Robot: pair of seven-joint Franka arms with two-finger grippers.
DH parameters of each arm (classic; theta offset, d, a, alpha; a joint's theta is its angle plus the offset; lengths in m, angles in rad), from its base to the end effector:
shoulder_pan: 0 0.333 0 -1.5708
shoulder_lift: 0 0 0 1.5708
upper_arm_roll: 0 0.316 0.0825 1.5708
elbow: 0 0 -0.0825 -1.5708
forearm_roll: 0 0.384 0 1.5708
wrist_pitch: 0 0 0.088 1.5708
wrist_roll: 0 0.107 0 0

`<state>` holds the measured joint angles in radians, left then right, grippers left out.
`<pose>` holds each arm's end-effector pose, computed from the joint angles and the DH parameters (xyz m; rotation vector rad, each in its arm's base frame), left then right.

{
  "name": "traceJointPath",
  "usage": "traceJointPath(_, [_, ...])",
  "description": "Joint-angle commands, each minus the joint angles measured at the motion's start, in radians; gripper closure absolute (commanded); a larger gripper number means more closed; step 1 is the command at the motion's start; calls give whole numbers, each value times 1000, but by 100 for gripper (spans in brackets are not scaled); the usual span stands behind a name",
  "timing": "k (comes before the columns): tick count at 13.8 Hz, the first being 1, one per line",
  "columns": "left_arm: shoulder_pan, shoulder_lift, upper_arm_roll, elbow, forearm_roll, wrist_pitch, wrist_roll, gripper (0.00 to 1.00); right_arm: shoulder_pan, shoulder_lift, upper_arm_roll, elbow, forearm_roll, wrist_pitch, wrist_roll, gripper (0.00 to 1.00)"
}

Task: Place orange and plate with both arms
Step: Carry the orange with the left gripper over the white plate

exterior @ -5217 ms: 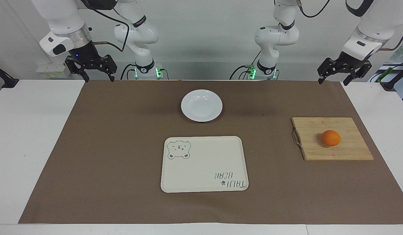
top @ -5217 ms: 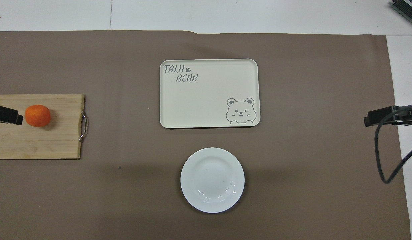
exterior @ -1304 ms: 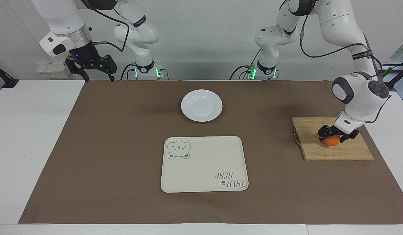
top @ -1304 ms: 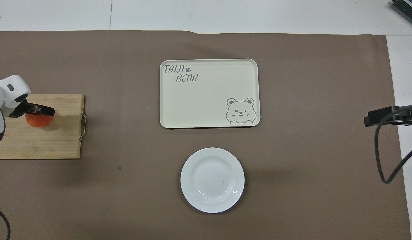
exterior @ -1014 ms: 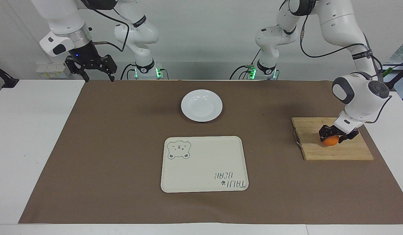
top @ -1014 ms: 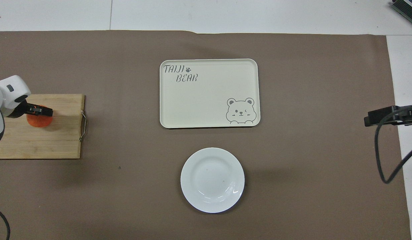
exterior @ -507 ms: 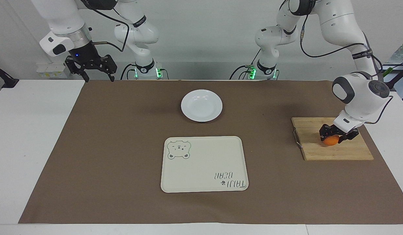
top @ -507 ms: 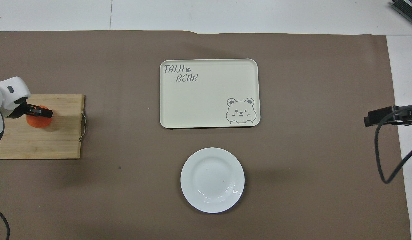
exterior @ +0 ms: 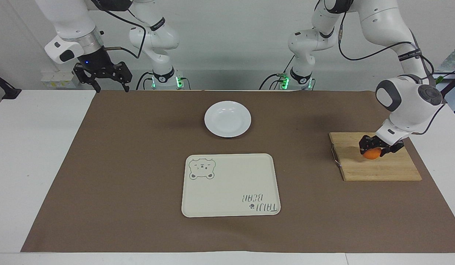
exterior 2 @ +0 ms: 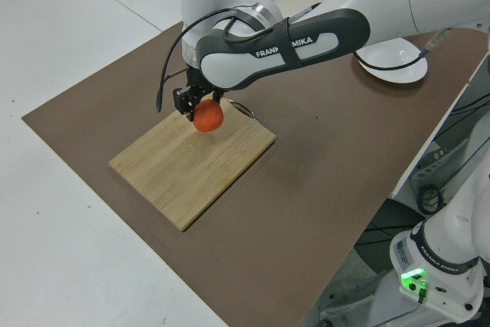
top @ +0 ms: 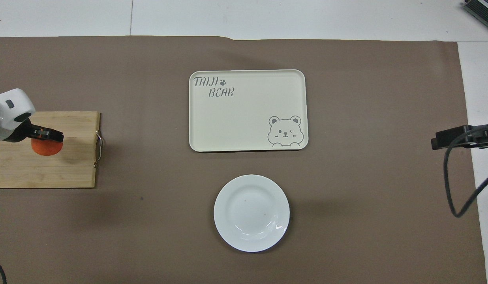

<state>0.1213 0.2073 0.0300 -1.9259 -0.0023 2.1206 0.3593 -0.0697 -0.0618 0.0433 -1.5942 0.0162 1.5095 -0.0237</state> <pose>0.5945 0.0898 0.3822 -3.1237 0.3251 0.0207 0.5288 -0.0114 0.6417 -3.1273 0.0031 0.0354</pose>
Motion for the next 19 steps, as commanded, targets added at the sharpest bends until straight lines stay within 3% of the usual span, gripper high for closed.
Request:
traceJointPath(1, [-78, -87, 7, -13, 1, -97, -97, 100, -5, -10, 1, -1, -2, -12, -21, 0])
traceJointPath(7, [-258, -193, 5, -16, 1, -264, -343, 100, -4, -10, 7, 0, -2, -2, -21, 0])
traceJointPath(13, [-468, -224, 4, -24, -2, -327, -652, 100, -2, -24, 7, -21, -2, 0, -24, 0])
traceJointPath(19, [-612, -235, 1, -24, -31, -321, -810, 100, -1, -29, 9, -29, -1, 0, -24, 0])
